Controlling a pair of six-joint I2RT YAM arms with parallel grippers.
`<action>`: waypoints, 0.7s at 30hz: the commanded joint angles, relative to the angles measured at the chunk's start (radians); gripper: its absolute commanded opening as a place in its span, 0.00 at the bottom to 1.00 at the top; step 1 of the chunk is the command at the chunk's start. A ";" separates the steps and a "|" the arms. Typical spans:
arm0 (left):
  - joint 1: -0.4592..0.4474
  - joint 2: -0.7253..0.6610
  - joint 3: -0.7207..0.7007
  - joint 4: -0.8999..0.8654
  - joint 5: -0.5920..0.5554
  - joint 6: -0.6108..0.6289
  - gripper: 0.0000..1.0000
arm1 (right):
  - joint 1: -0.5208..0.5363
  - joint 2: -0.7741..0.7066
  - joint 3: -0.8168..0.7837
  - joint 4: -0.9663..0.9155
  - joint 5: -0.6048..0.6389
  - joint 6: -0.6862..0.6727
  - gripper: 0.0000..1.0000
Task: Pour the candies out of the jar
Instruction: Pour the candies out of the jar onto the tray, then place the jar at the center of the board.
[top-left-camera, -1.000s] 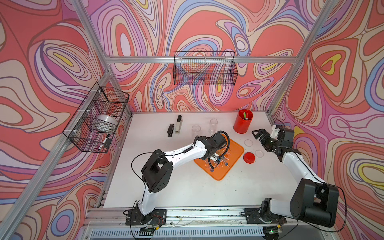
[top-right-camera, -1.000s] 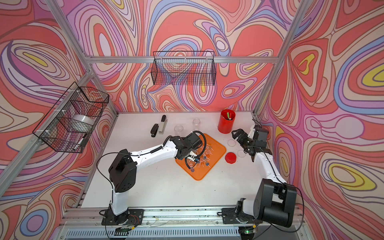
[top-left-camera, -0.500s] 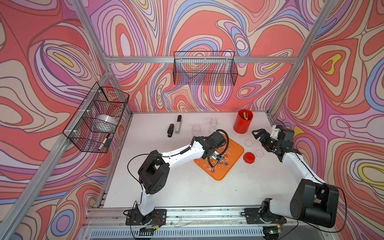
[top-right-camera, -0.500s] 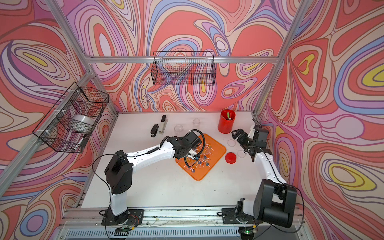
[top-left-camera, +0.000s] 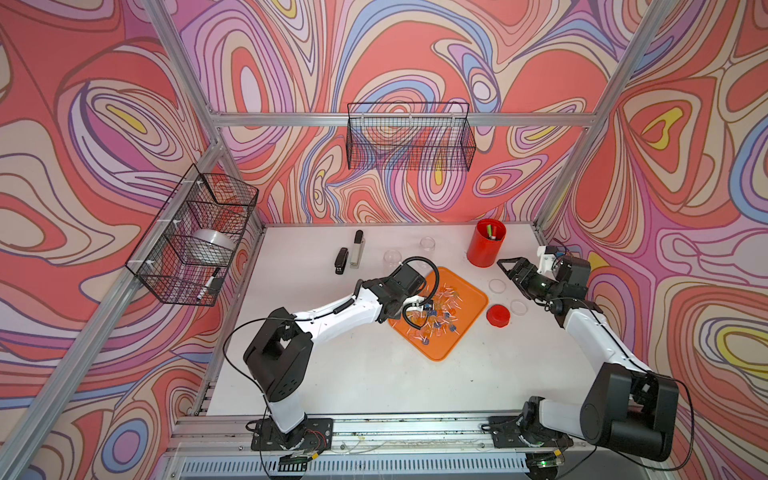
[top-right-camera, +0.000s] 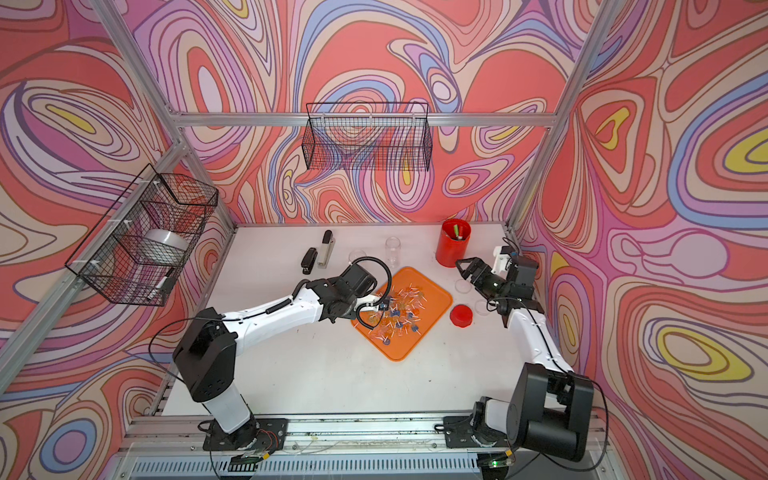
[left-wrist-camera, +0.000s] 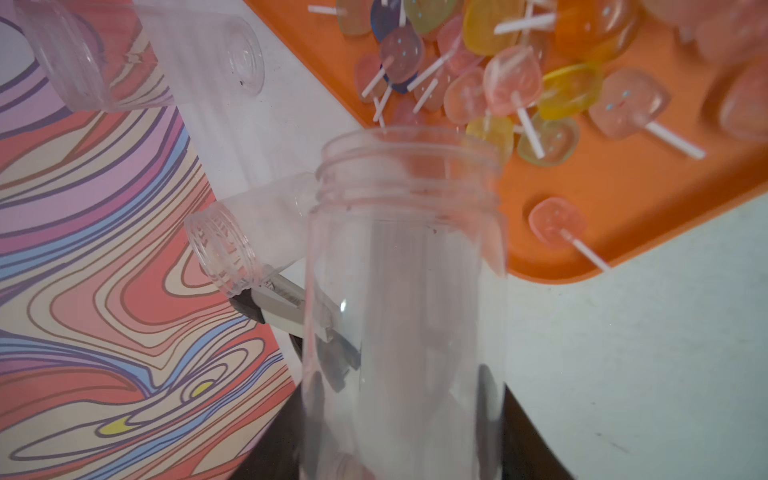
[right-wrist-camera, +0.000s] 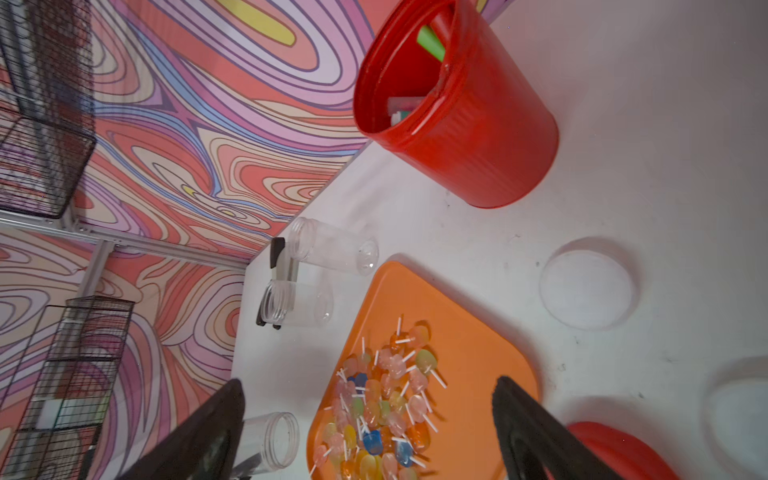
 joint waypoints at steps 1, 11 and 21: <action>0.008 -0.080 -0.081 0.247 0.088 -0.264 0.00 | 0.044 0.000 -0.010 0.089 -0.126 0.014 0.91; 0.033 -0.257 -0.400 0.741 0.021 -0.728 0.00 | 0.353 0.137 0.063 0.263 -0.107 0.075 0.88; 0.305 -0.447 -0.592 0.968 0.520 -1.019 0.00 | 0.580 0.323 0.224 0.366 -0.176 0.072 0.80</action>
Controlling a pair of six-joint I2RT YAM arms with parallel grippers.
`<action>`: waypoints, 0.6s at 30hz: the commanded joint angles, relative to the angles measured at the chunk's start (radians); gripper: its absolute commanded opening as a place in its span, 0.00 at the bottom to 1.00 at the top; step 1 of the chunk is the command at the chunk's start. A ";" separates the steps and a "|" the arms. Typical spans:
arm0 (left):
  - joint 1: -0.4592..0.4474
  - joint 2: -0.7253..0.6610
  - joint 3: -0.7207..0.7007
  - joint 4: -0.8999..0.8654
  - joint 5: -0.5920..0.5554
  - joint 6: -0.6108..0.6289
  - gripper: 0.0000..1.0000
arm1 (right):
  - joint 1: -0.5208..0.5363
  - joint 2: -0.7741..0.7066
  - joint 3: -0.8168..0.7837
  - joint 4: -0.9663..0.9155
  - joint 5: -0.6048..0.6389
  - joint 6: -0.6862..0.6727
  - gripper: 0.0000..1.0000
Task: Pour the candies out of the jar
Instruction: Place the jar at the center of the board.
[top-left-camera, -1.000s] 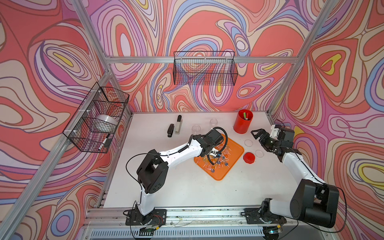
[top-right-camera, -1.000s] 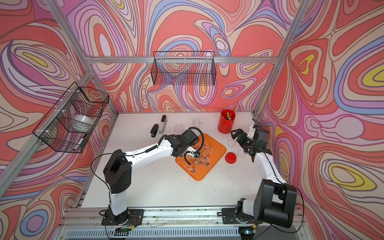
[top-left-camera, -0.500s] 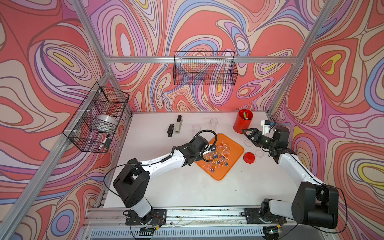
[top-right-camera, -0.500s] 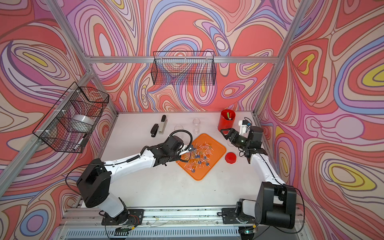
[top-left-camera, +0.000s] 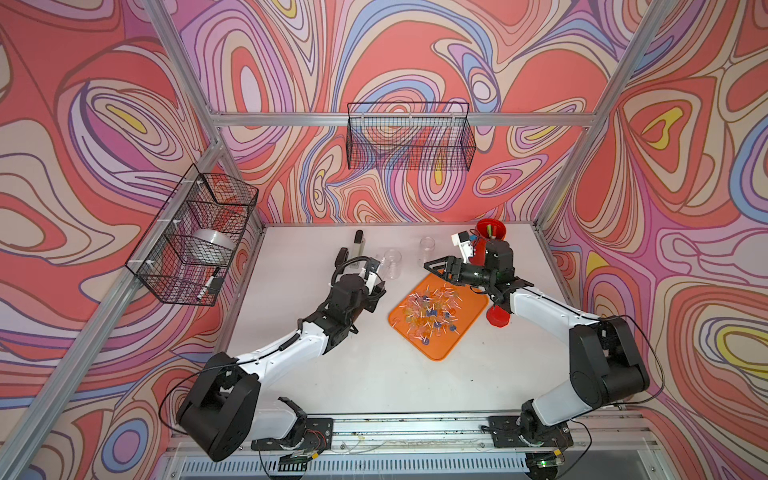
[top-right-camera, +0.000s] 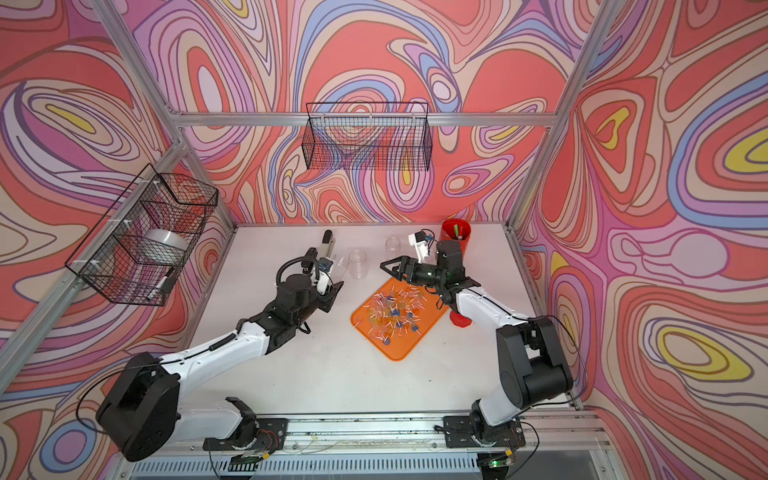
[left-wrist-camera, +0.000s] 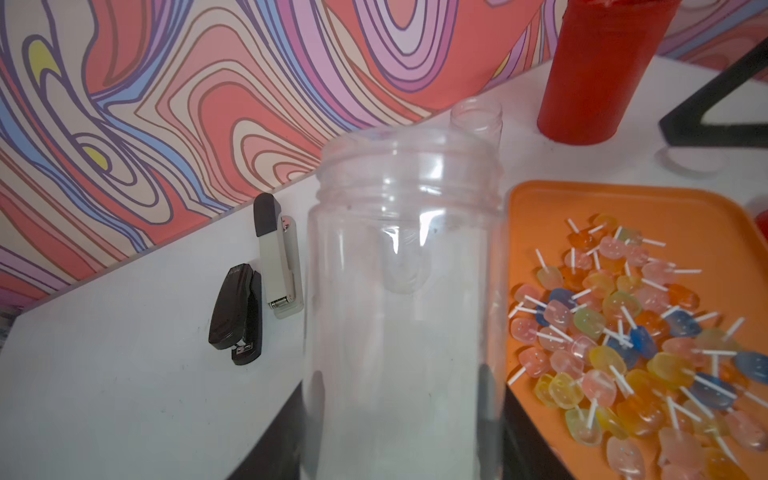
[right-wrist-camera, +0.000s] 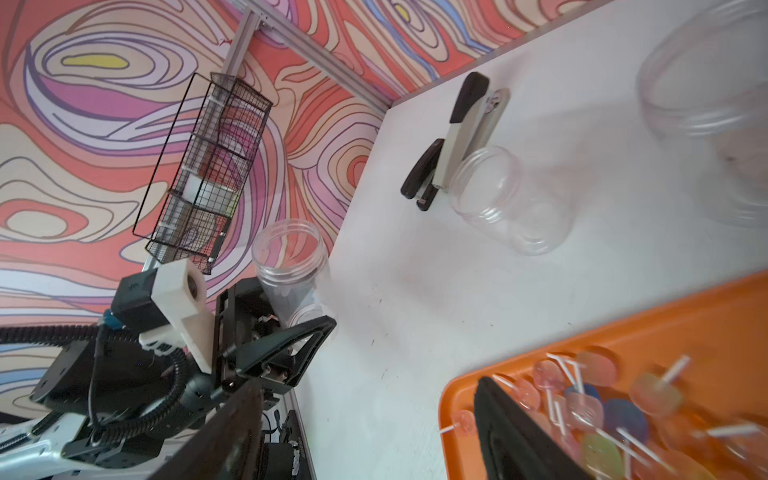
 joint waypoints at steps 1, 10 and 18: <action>0.074 -0.034 -0.022 0.140 0.291 -0.149 0.00 | 0.059 0.043 0.073 0.060 -0.033 -0.014 0.80; 0.154 -0.050 0.017 0.089 0.601 -0.150 0.00 | 0.174 0.165 0.257 0.000 -0.006 -0.083 0.85; 0.155 -0.024 0.072 0.001 0.669 -0.123 0.00 | 0.216 0.176 0.343 -0.127 0.027 -0.170 0.84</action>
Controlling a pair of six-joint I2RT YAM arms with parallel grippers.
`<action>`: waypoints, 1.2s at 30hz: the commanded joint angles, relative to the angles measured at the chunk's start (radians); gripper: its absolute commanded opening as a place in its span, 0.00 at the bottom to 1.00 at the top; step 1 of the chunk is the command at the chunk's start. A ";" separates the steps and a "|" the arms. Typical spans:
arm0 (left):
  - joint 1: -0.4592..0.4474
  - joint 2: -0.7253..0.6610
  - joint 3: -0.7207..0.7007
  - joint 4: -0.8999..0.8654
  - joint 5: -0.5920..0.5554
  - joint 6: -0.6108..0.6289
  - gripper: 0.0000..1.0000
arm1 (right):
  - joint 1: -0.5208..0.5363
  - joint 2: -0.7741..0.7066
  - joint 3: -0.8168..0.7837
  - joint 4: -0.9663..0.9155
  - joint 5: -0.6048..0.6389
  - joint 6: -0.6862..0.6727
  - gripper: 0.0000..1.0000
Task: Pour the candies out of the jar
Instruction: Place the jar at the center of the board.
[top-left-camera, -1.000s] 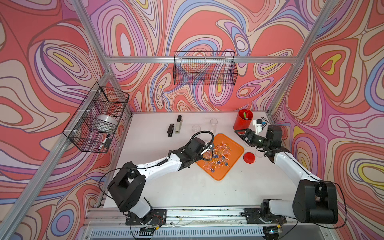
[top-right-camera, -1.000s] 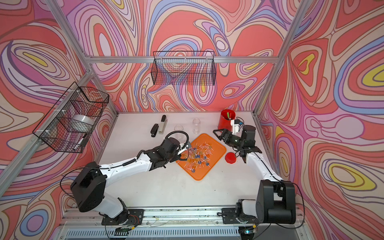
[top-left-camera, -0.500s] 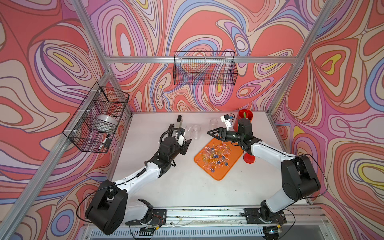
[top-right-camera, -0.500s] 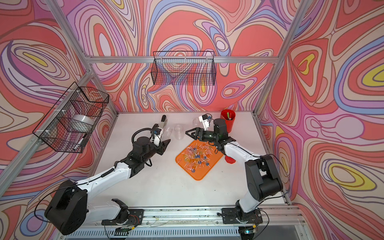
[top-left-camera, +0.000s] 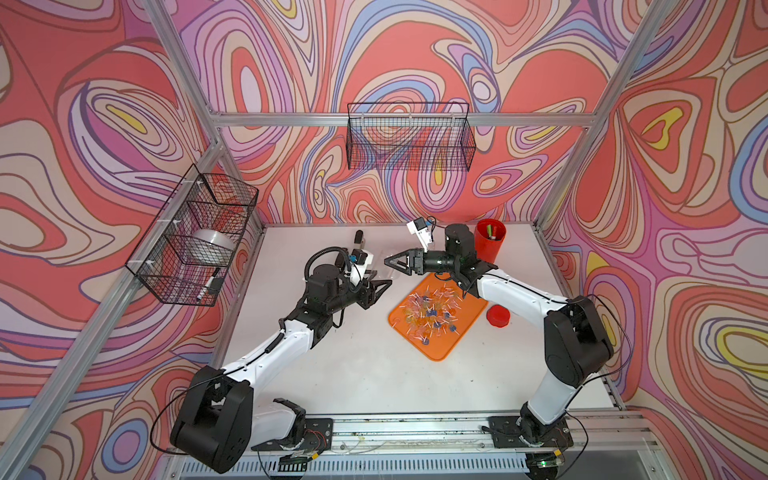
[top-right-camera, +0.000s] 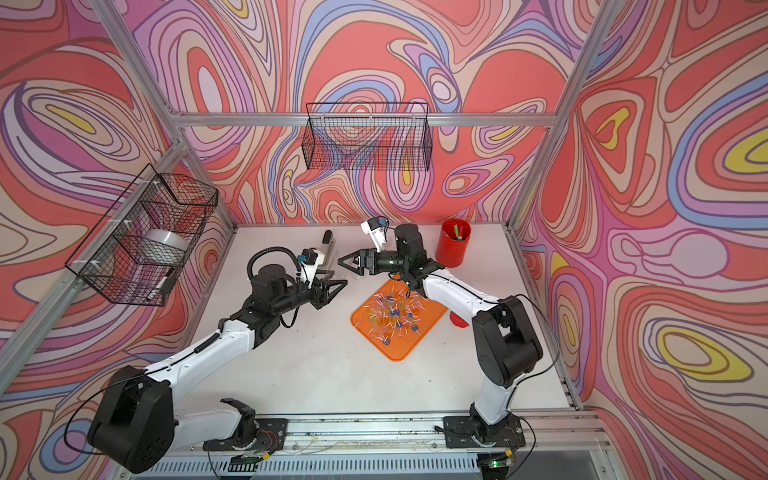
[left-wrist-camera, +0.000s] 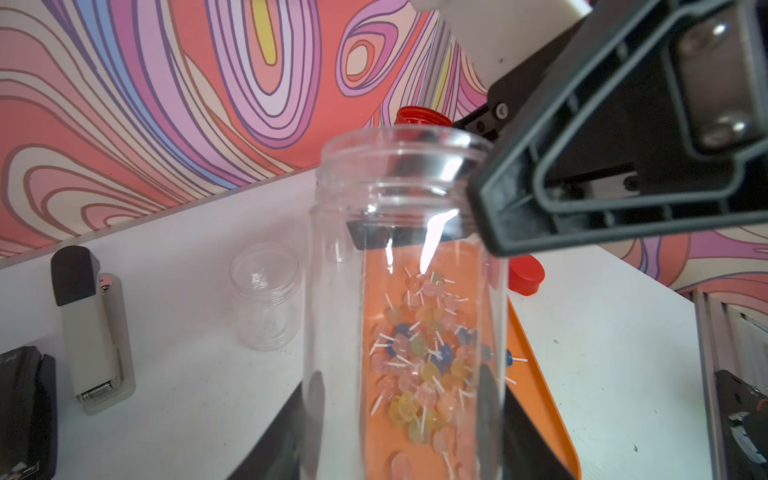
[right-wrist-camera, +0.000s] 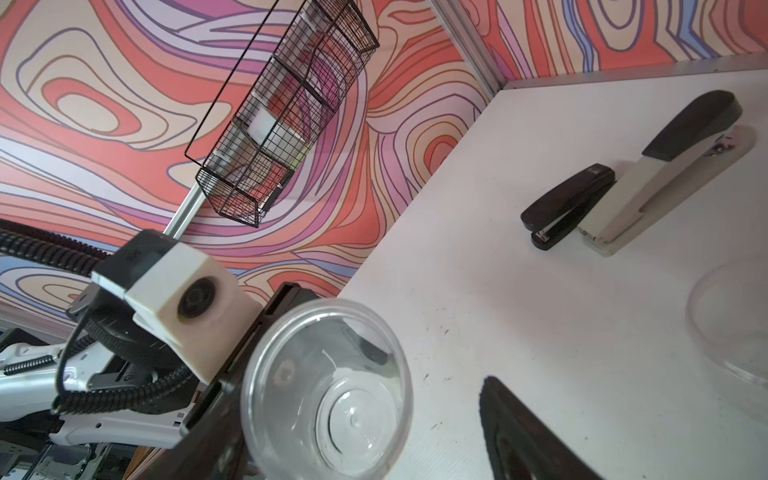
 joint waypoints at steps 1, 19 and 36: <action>0.001 0.009 0.032 -0.009 0.068 0.009 0.00 | 0.013 0.011 0.033 -0.085 0.040 -0.065 0.83; 0.000 0.041 0.050 -0.052 0.053 -0.042 0.68 | 0.031 0.017 0.041 -0.138 0.155 -0.098 0.50; 0.273 -0.160 -0.308 0.101 -0.254 -0.443 1.00 | 0.142 0.223 0.120 -0.173 0.463 -0.216 0.43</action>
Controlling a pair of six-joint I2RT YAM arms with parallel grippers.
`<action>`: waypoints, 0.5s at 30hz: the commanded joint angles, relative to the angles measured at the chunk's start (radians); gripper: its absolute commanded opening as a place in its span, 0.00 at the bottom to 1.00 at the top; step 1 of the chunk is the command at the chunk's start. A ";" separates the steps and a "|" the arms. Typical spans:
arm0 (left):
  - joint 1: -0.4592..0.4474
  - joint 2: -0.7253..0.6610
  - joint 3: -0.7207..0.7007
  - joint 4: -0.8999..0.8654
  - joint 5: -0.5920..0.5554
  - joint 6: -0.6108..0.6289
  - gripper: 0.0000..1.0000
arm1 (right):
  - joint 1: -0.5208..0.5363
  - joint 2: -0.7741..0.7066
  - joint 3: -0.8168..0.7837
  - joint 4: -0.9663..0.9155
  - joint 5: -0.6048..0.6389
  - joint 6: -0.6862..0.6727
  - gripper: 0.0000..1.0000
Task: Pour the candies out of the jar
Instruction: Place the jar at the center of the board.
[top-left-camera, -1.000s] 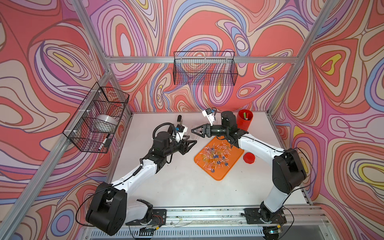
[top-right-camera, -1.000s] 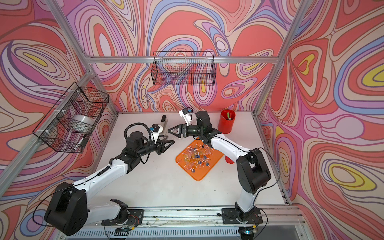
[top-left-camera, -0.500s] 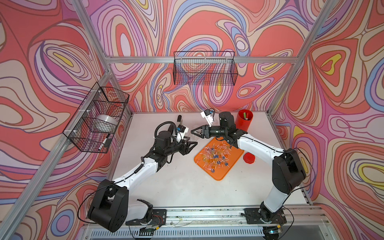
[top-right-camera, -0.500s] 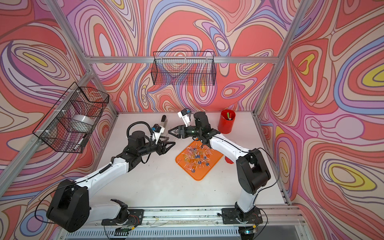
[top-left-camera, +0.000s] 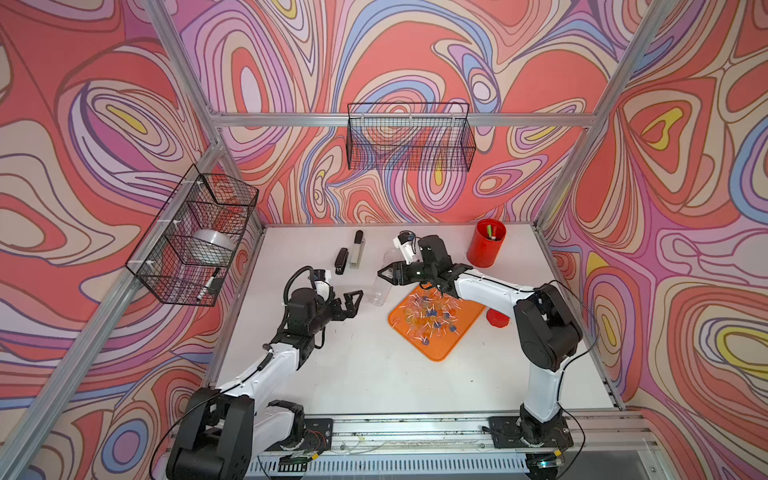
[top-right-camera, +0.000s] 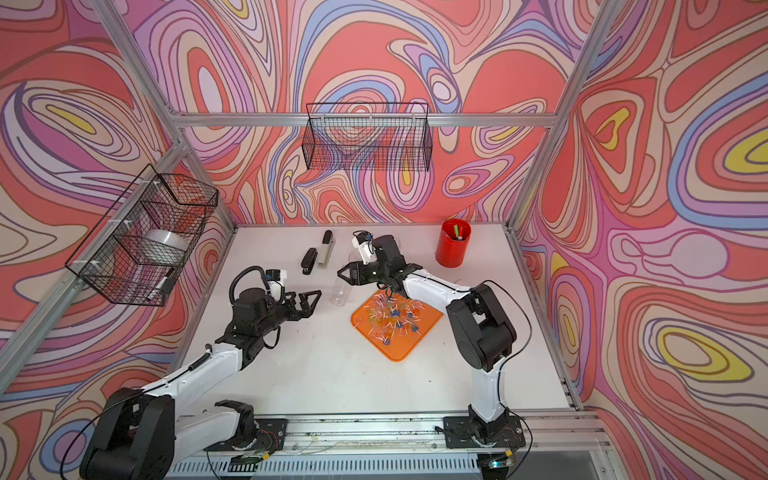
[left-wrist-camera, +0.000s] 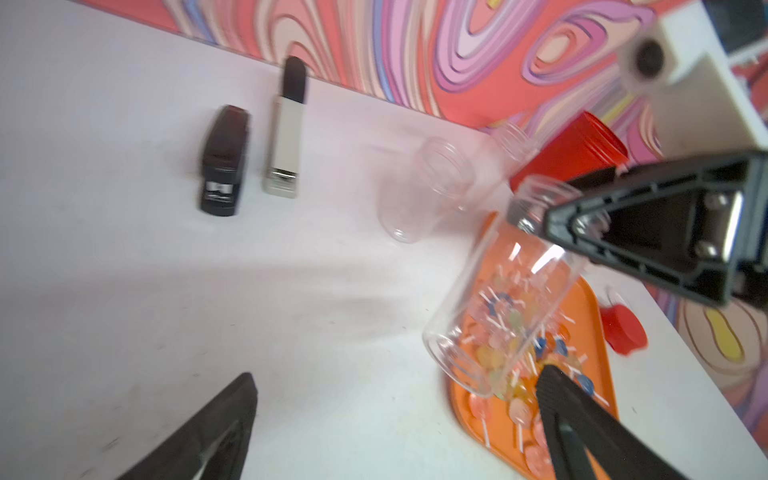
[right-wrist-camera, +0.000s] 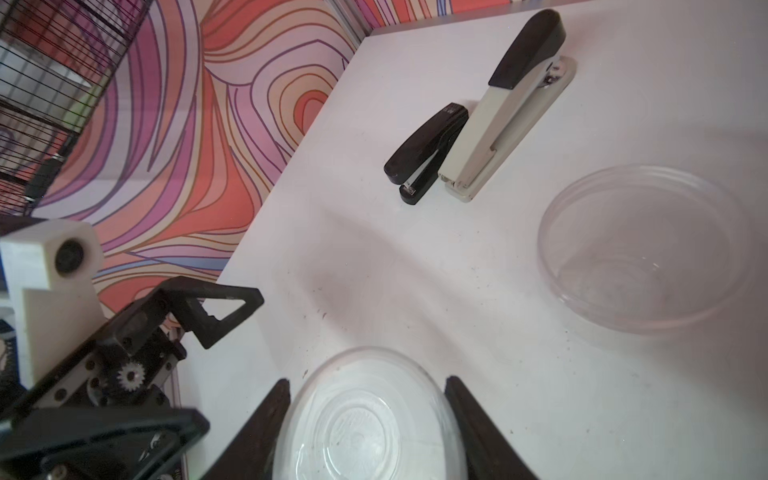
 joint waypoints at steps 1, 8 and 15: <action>0.047 -0.039 0.000 0.051 -0.050 -0.101 1.00 | 0.050 0.043 0.041 0.016 0.113 -0.052 0.43; 0.099 -0.041 0.033 0.031 -0.050 -0.088 1.00 | 0.137 0.129 0.102 0.054 0.334 -0.170 0.43; 0.126 -0.046 0.026 0.032 -0.041 -0.094 1.00 | 0.189 0.174 0.096 0.133 0.509 -0.272 0.43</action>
